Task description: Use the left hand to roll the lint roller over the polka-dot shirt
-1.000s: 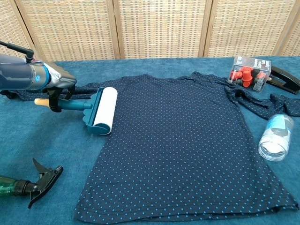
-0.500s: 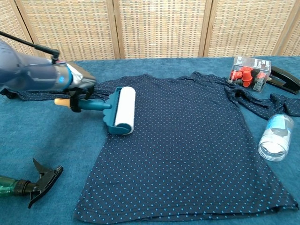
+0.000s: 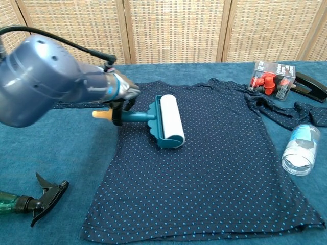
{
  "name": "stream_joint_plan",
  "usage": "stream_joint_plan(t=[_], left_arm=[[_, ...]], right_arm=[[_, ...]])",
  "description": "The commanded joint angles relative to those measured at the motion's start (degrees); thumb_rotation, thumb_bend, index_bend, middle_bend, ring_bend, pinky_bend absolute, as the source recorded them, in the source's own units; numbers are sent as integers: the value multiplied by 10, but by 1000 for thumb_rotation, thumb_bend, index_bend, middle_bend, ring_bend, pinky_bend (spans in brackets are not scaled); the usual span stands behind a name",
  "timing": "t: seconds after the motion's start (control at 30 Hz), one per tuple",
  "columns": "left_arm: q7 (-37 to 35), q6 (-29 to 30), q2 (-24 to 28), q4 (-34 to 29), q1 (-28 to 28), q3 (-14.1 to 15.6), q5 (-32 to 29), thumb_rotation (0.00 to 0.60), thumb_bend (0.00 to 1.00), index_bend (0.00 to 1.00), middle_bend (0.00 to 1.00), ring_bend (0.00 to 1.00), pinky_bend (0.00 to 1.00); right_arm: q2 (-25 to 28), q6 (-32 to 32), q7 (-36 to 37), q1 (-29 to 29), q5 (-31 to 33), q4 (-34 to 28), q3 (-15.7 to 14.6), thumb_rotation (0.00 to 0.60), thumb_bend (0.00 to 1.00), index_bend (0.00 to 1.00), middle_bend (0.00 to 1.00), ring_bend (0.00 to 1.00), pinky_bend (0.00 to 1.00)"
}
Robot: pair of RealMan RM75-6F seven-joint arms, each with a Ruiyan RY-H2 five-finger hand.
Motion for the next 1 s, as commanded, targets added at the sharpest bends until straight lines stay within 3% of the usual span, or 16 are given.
stream_joint_plan(t=[0.03,0.3,0.5,1.0], left_arm=[[16,13,-15,7,-17,-22,-19,600,584,808,917,769,728],[43,30,-37,13,-31,-46,-37,600,584,808,917,769,727],[47,37,-27,2,-16,-44,-31,600,584,808,917,769,727],[-27,24,81,-65,93,19,43,600,581,808,916,769,722]], right_arm=[[0,-2,2,0,2,2,0,600,79,0,0,0,0],[2,-2,10,0,5,6,3,600,79,0,0,0,0],[3,1,10,-1,3,4,2,600,80,0,0,0,0],[4,19,-11,-5,-20,-16,-7,600,79,0,0,0,0]])
